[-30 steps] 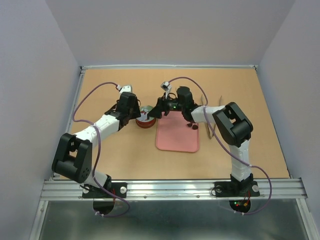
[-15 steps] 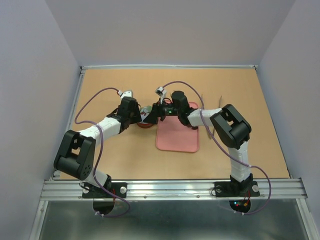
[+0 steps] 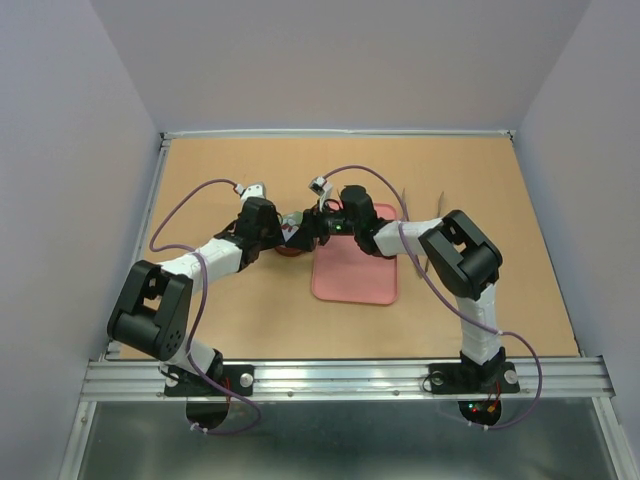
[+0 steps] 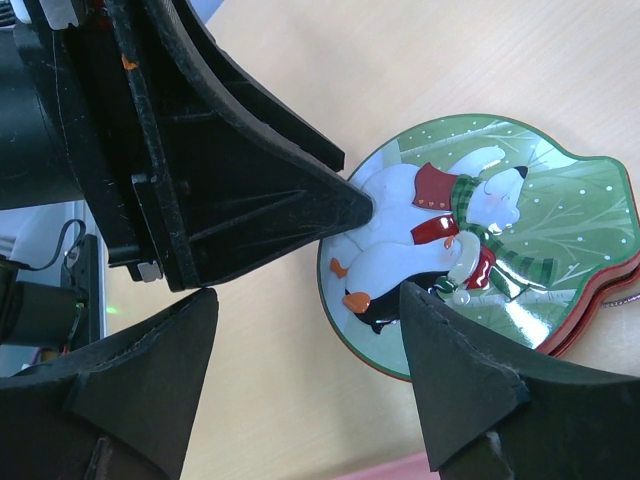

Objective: Pack the chocolate

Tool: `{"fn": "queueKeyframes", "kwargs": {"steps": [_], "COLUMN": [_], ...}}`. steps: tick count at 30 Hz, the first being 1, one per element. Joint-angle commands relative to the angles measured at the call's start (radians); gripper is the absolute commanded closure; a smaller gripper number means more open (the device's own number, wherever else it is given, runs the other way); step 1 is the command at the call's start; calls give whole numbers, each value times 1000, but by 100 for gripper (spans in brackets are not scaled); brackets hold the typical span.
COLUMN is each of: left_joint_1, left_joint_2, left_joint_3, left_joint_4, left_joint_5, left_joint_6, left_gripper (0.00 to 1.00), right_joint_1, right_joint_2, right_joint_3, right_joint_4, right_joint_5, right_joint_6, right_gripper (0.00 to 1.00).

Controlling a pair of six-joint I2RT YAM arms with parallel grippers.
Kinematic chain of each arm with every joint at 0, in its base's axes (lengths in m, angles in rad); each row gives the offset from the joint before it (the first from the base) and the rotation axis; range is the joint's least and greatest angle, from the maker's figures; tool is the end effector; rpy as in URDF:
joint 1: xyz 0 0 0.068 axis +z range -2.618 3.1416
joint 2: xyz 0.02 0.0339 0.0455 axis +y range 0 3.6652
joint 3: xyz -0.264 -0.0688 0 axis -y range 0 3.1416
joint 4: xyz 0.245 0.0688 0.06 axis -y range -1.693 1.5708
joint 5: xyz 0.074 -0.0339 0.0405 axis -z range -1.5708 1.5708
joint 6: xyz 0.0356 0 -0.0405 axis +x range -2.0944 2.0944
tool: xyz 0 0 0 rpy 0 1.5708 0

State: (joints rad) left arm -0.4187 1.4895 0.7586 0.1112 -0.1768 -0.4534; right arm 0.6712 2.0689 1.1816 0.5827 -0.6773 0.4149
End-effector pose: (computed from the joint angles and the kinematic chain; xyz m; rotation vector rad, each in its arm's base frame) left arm 0.2856 -0.1202 0.1944 -0.1381 2.1910 -0.3008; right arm 0.3341 0.2939 0.1628 -0.7606 1.8982 1.3478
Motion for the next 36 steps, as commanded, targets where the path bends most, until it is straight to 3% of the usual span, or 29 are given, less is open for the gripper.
{"fn": "queueKeyframes", "kwargs": {"steps": [1,10,36], "left_joint_1": [-17,-23,-28], "left_joint_2": [9,40,57], "left_joint_3": [-33,-35,-64], "left_joint_4": [-25,-19,8], "left_joint_5": [19,22,37], "left_joint_6": [-7,-8,-27], "left_gripper": [45,45,45], "right_joint_1": [25,28,28], "right_joint_2": [-9,14,89], "right_joint_3": [-34,-89,-197], "right_joint_4": [-98,-205,-254], "right_joint_5": [67,173,297], "right_joint_6": [5,67,225], "right_gripper": [22,22,23]}}
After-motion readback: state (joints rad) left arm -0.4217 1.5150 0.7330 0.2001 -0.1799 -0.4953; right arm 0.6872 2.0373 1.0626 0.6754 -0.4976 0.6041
